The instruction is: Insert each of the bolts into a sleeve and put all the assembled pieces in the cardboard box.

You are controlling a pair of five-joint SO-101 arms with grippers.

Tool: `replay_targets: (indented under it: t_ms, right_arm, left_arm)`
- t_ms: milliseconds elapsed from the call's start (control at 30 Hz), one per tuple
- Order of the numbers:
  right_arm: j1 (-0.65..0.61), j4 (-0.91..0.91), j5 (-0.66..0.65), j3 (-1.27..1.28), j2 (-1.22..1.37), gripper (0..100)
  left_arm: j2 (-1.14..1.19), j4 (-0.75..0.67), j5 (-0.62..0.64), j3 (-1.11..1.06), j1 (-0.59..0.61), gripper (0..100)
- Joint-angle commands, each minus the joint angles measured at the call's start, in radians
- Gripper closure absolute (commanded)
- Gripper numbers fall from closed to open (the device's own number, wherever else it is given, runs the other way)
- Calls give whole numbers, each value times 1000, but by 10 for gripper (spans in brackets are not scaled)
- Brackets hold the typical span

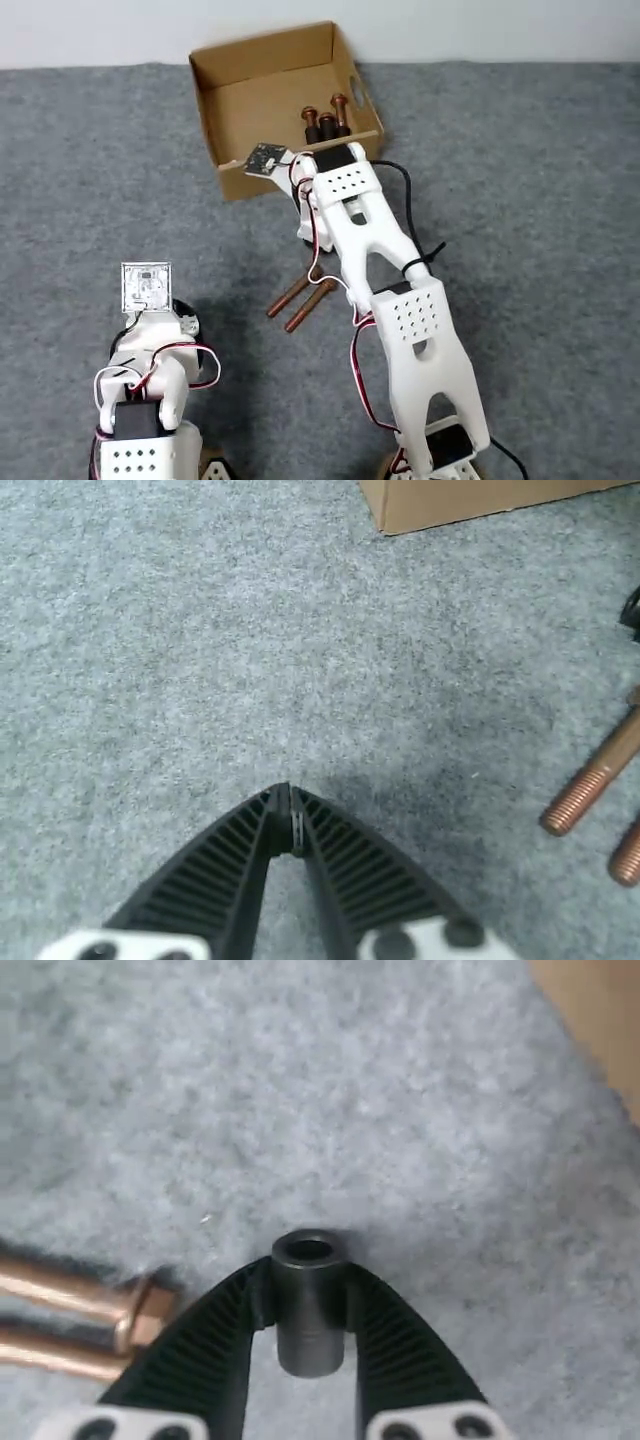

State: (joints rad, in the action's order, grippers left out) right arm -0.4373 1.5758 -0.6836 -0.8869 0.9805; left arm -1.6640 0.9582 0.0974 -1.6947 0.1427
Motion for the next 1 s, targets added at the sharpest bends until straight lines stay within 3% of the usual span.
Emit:
replay_targets:
  t_ms: [0,67,233,433,733,967]
  right_arm:
    - [4,153,98,-132,-8,991]
    - [7,228,160,-209,-8,991]
    - [50,222,292,-201,-117,991]
    - [84,222,305,37,-374,991]
    - [136,220,671,465,-783,991]
    - [142,211,859,730,-1112,991]
  left_arm:
    - [0,-21,-9,5,8,995]
    - [0,-21,-9,5,8,995]
    - [0,-21,-9,5,6,995]
    - [0,-23,-9,5,5,995]
    - [0,-18,-8,5,-9,995]
    - [-5,-5,-8,5,-52,995]
